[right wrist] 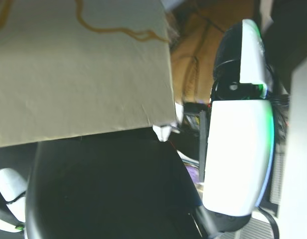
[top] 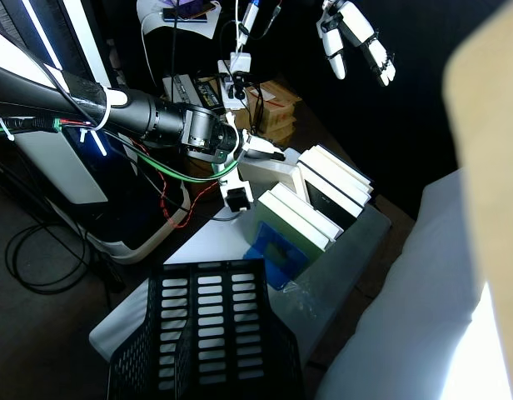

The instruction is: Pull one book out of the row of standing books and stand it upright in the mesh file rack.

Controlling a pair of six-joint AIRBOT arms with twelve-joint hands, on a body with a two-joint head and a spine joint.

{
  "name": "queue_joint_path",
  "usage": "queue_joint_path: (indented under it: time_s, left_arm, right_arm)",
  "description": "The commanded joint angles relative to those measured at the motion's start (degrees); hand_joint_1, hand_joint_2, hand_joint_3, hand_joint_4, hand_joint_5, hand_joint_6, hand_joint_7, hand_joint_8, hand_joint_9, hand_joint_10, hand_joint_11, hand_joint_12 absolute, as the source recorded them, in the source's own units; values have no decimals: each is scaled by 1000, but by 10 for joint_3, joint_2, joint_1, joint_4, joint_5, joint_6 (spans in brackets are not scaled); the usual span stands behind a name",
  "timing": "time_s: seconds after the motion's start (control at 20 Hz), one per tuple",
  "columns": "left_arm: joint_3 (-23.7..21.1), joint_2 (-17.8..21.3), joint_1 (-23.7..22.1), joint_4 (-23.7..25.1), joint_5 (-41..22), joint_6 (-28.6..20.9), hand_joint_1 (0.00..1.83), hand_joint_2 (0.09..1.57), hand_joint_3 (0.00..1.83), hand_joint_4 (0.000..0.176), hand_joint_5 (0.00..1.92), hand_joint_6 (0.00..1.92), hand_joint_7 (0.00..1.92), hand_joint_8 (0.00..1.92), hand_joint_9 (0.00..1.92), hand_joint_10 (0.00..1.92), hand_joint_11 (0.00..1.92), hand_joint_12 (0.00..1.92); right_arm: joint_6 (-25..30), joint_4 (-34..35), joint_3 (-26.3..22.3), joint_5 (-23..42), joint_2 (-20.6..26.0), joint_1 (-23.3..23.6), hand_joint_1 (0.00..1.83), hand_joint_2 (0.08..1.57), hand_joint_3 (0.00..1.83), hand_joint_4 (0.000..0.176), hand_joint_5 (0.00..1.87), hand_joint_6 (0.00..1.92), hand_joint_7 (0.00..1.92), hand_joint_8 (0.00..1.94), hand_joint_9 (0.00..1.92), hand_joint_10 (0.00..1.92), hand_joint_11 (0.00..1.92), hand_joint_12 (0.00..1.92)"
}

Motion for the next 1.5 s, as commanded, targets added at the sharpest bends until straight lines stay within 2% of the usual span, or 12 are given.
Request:
queue_joint_path:
  time_s: [0.0,0.25,0.45,0.55,0.6,0.65,0.75,0.85,0.95,1.2,1.3,1.45]
  left_arm:
    - [1,5,1,-15,-68,-1,618,1377,3,36,139,0,45,0,0,0,0,0]
    - [3,9,0,-6,-73,-4,661,1385,6,11,169,11,62,5,0,0,0,0]
    - [7,10,-2,-2,-73,-4,700,1381,3,19,162,6,46,0,0,0,0,0]
    - [10,10,-4,0,-75,-4,722,1366,0,15,174,9,50,2,0,0,0,0]
    - [10,10,-5,0,-76,-4,685,1368,0,28,162,4,47,0,0,0,0,0]
    - [12,9,-6,0,-76,-4,677,1363,0,30,163,4,55,4,0,0,0,0]
    - [16,6,-7,0,-77,-4,677,1362,0,30,164,4,57,4,0,0,0,0]
    - [19,6,-13,5,-76,-3,647,1370,0,37,150,3,51,2,0,0,0,0]
    - [20,5,-18,6,-77,-3,674,1365,0,32,157,5,47,1,0,0,0,0]
    - [23,1,-20,5,-82,-4,639,1371,1,48,130,0,24,0,0,0,0,0]
    - [24,-1,-20,3,-82,-5,644,1372,1,37,126,2,15,0,0,0,0,0]
    - [22,0,-20,0,-86,-5,620,1377,3,41,125,1,5,0,0,0,0,0]
  right_arm:
    - [16,2,8,0,6,-15,1040,811,0,0,0,0,0,0,0,0,0,0]
    - [16,8,1,4,12,-15,1042,810,0,0,0,0,0,0,0,0,0,0]
    - [8,44,-28,10,47,2,1040,813,0,0,4,2,0,0,0,0,0,0]
    - [-87,151,-57,23,78,10,1042,811,0,0,0,0,0,0,0,0,0,0]
    - [-100,178,-61,32,86,14,1040,811,0,0,0,0,0,0,0,0,0,0]
    - [-142,239,-64,45,97,20,787,957,8,0,0,0,0,0,0,0,0,0]
    - [-218,337,-64,60,109,27,728,991,22,0,0,0,0,0,0,0,0,0]
    - [-247,400,-65,80,126,35,676,1028,36,0,0,0,0,0,0,0,0,0]
    - [-247,415,-66,95,134,40,792,995,16,0,0,0,0,0,0,0,0,0]
    - [-265,453,-66,114,140,50,863,946,0,0,0,0,0,0,0,0,0,0]
    - [-265,453,-66,116,139,52,903,936,0,0,0,0,0,0,0,0,0,0]
    - [-265,449,-66,117,136,52,899,949,0,0,0,0,0,0,0,0,0,0]
